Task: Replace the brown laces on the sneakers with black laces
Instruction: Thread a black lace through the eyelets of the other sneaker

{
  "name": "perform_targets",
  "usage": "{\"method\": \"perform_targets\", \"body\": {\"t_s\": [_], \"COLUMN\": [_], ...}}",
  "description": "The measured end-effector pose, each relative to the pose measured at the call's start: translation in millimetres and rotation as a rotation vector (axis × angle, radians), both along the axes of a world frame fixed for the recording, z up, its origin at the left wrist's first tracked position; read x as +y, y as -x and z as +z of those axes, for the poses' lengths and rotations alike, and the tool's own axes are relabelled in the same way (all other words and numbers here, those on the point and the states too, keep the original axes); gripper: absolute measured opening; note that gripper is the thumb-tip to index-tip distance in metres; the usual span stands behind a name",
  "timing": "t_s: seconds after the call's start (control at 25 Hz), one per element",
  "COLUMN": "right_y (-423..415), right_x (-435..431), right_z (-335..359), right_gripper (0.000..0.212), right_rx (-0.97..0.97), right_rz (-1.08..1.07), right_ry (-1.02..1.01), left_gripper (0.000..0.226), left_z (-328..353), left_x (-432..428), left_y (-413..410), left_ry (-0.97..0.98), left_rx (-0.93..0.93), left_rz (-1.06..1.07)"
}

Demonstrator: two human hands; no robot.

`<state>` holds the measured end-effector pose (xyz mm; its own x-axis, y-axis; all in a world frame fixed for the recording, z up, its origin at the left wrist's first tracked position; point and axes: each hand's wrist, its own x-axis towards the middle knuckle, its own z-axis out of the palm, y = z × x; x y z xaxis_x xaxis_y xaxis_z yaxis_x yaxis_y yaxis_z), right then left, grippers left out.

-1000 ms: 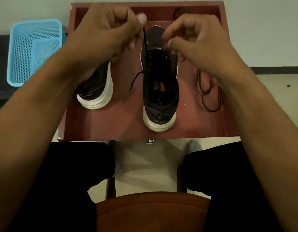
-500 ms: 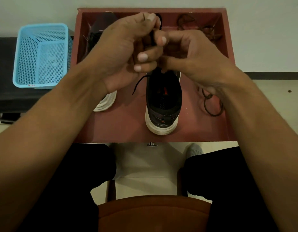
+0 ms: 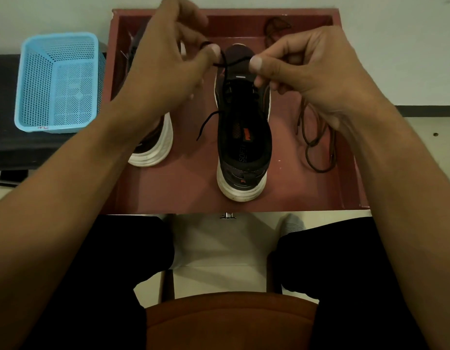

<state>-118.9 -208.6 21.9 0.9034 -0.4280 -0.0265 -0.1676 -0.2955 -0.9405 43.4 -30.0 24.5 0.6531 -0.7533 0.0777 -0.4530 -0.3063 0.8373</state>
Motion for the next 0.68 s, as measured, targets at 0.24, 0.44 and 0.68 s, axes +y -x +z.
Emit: {"method": "perform_targets", "body": {"t_s": [0.24,0.44,0.68], "right_y": [0,1,16], "right_x": [2,3,-5], "right_z": [0,4,6], "right_gripper": [0.029,0.034,0.033], "right_rx": [0.052,0.069,0.423], "right_rz": [0.015,0.039,0.102], "right_ry": [0.103,0.098,0.072], "left_gripper": [0.034,0.025,0.014], "left_z": [10,11,1], "left_x": [-7,-4,-3], "left_y": [16,14,14], "left_ry": [-0.084,-0.034,-0.182], "left_rx": [-0.453,-0.356,-0.360], "left_rz": [-0.285,-0.230,-0.263]}}
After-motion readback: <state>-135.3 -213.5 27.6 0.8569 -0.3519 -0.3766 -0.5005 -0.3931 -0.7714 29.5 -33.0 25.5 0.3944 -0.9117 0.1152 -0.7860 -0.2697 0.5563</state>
